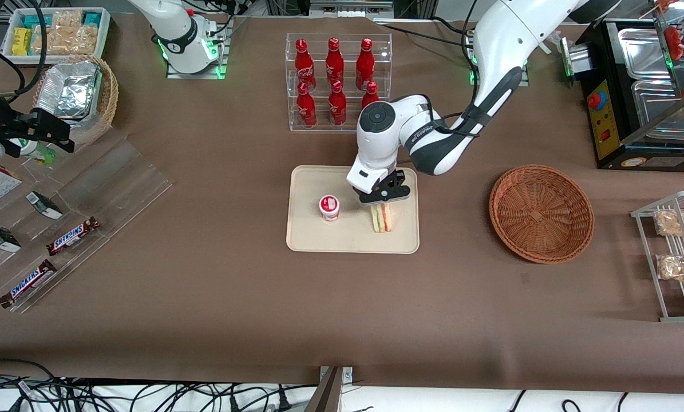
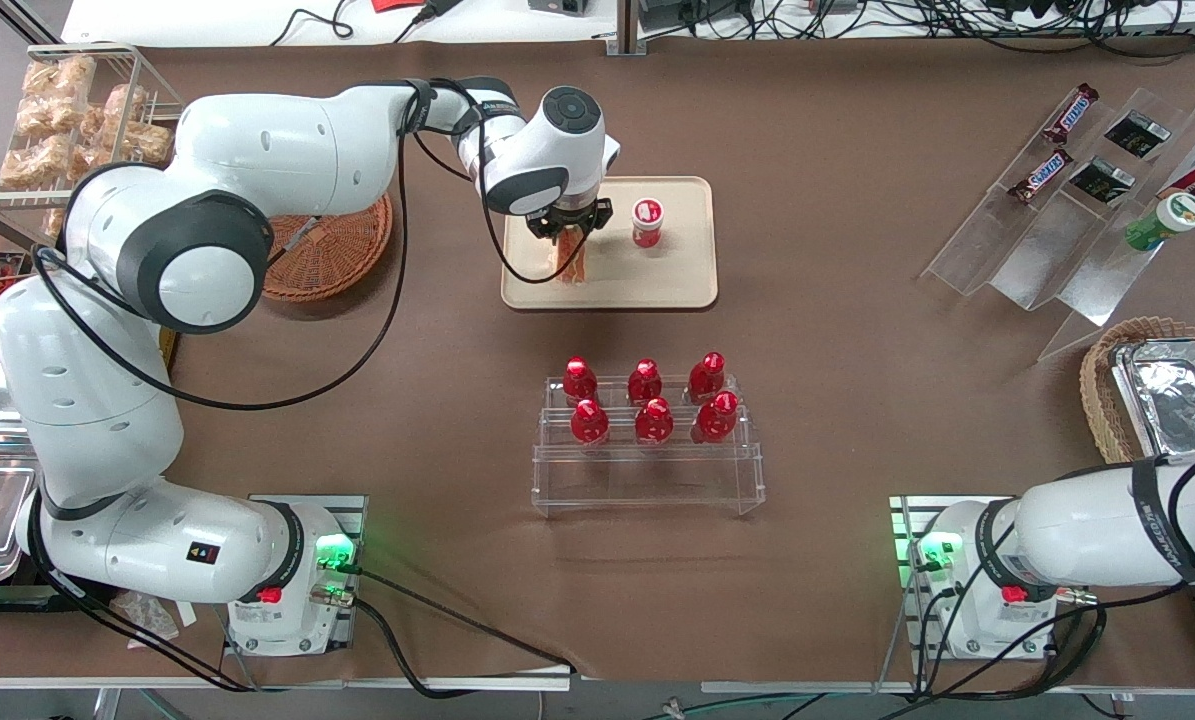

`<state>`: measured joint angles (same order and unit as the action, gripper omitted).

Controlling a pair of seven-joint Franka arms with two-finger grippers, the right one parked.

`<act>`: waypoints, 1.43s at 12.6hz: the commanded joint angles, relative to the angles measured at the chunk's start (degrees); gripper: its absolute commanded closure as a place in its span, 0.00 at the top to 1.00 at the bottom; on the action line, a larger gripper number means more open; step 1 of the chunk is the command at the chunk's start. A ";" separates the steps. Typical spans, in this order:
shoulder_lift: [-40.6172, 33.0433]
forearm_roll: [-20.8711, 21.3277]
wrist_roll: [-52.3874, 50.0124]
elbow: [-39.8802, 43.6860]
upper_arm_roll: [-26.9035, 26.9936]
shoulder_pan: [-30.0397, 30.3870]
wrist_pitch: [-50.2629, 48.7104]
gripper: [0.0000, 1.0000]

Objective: Place sandwich from basket to tray
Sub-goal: 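Lower the sandwich onto the tray beside the yogurt bottle and release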

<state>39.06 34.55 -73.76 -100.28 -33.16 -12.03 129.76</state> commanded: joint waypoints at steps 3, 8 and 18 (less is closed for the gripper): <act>1.19 1.75 -1.38 0.88 0.11 -0.54 0.06 0.86; 0.49 0.61 -1.39 2.71 -0.24 -0.45 -0.46 1.00; -2.15 0.52 1.42 3.16 -16.46 12.53 -12.40 1.00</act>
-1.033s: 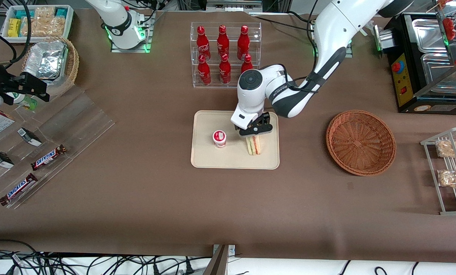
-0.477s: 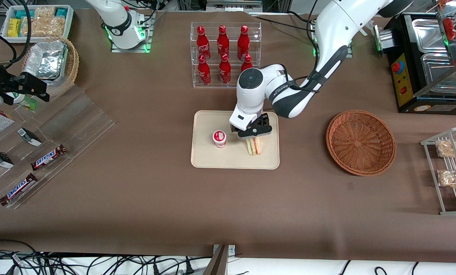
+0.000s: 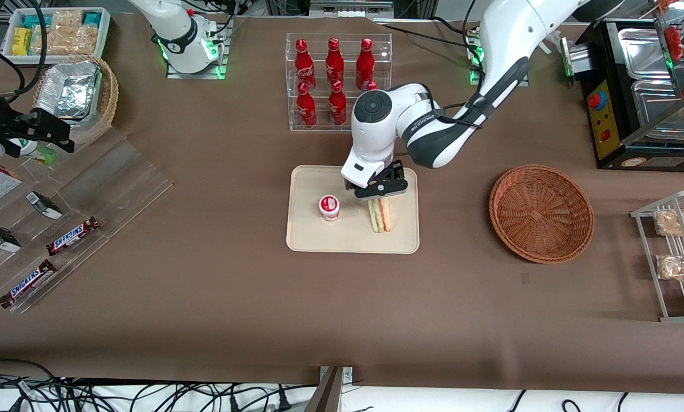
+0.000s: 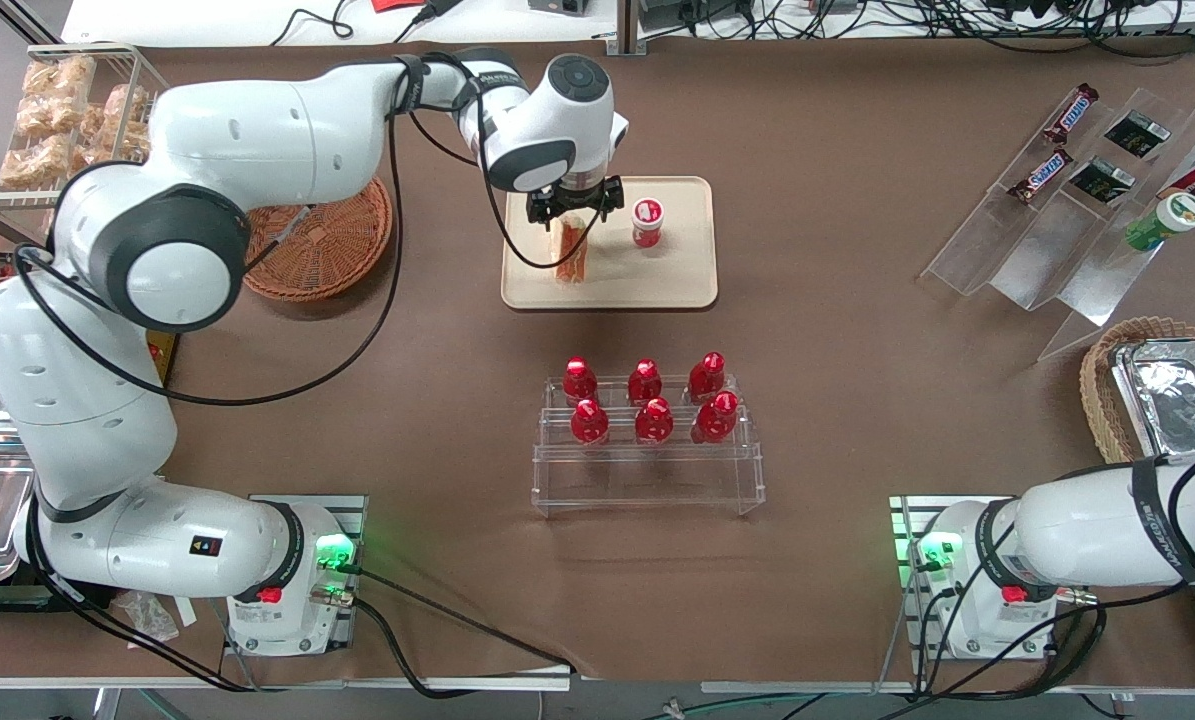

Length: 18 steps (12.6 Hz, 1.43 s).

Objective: Place sandwich from basket to tray

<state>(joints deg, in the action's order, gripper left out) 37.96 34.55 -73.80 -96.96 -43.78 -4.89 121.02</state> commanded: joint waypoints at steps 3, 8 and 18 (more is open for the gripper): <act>-1.22 0.60 2.95 2.11 -13.85 11.81 -10.69 1.00; -1.13 -3.26 6.39 13.97 -20.64 17.63 -23.88 1.00; -4.12 -8.19 21.14 24.98 -20.82 27.90 -34.89 1.00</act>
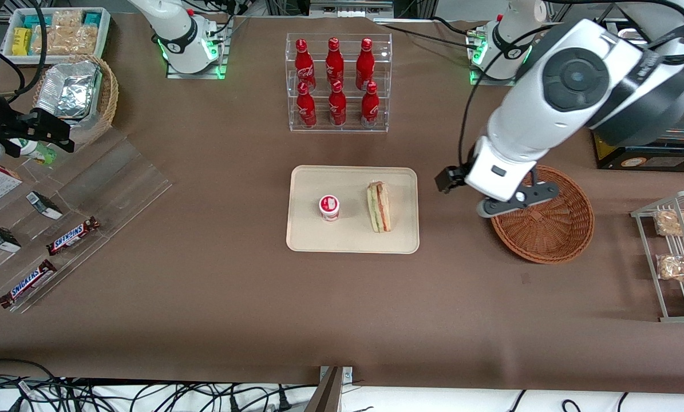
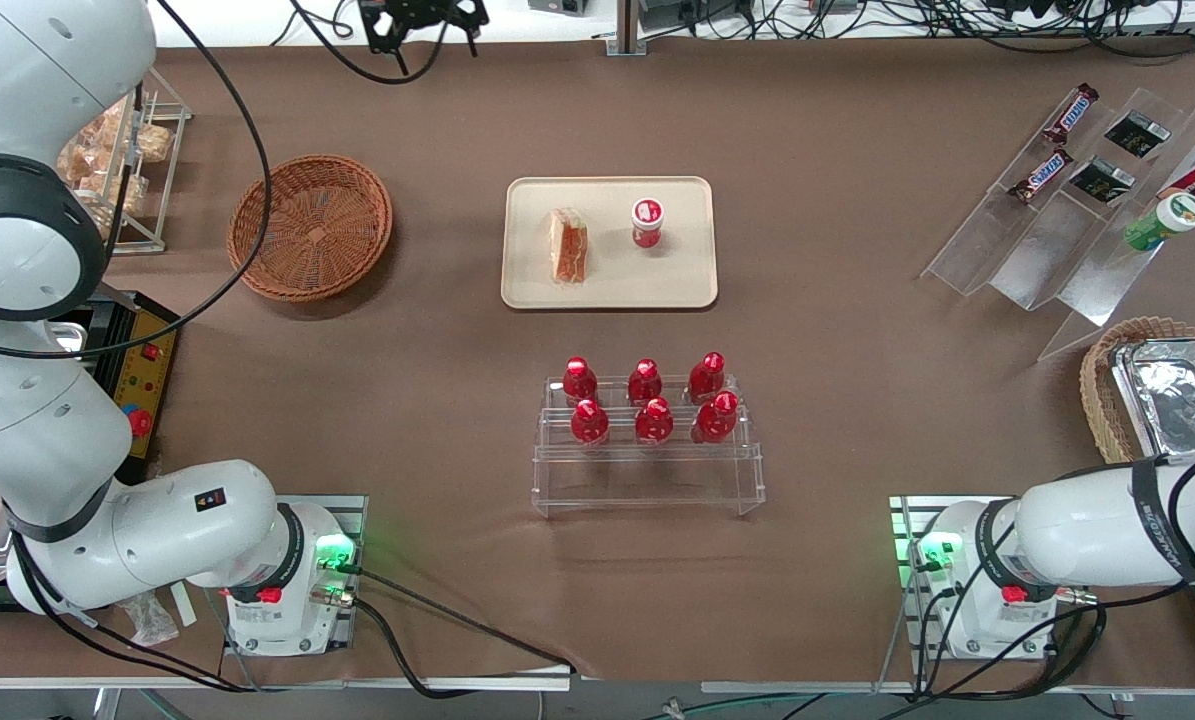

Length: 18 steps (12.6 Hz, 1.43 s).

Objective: Place sandwich from basket to tray

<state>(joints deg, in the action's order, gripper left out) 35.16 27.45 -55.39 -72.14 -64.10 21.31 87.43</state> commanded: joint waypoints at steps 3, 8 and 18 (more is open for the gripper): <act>-2.55 -1.08 8.35 2.88 -0.33 4.79 -5.06 1.00; -2.55 -1.08 18.01 2.89 -0.24 11.37 -5.16 1.00; -9.56 -17.92 41.74 9.66 35.03 -6.69 -12.55 1.00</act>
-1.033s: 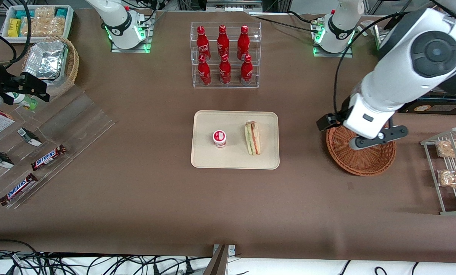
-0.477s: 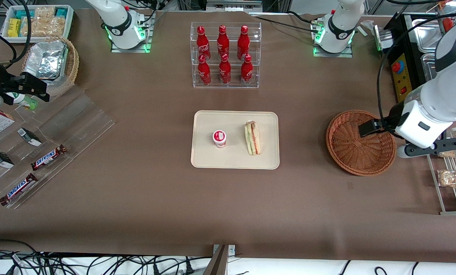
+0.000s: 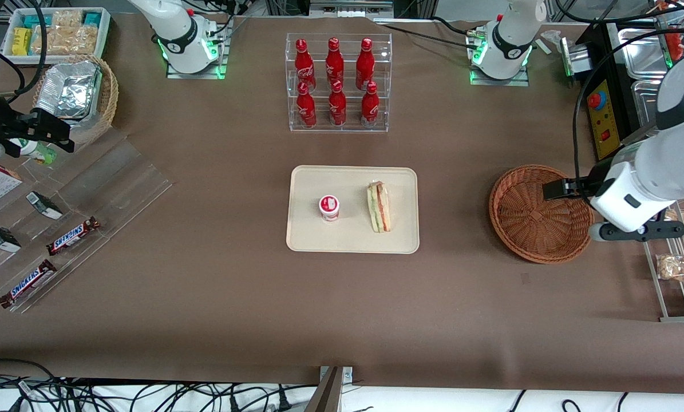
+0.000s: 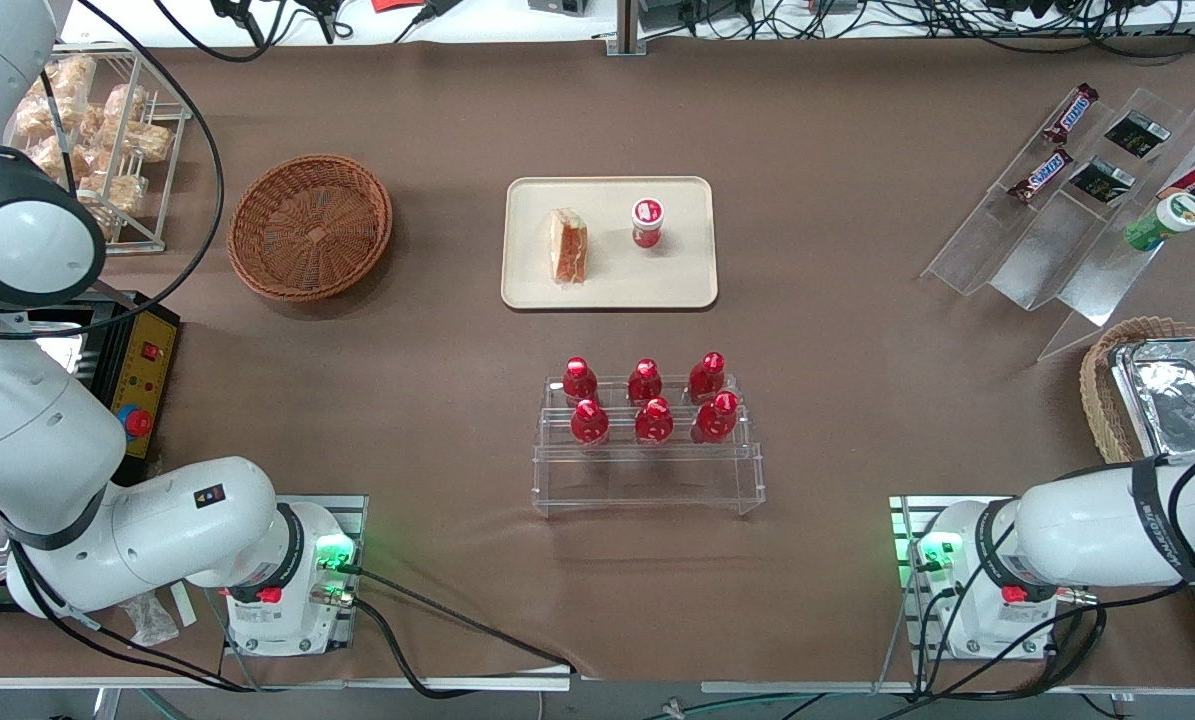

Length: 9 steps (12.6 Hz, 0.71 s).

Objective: Place sandwich from basket to tray

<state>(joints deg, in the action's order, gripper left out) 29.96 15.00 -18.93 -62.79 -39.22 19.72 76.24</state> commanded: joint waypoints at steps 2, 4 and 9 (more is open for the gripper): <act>-8.85 -12.33 9.86 -2.14 22.11 -10.99 -1.27 1.00; -13.59 -13.68 12.24 -6.88 28.03 -15.13 -1.01 1.00; -18.80 -14.82 18.32 -11.56 35.17 -18.93 -1.19 1.00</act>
<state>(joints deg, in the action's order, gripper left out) 12.99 1.47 -2.77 -71.40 -6.11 1.96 74.25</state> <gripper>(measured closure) 0.000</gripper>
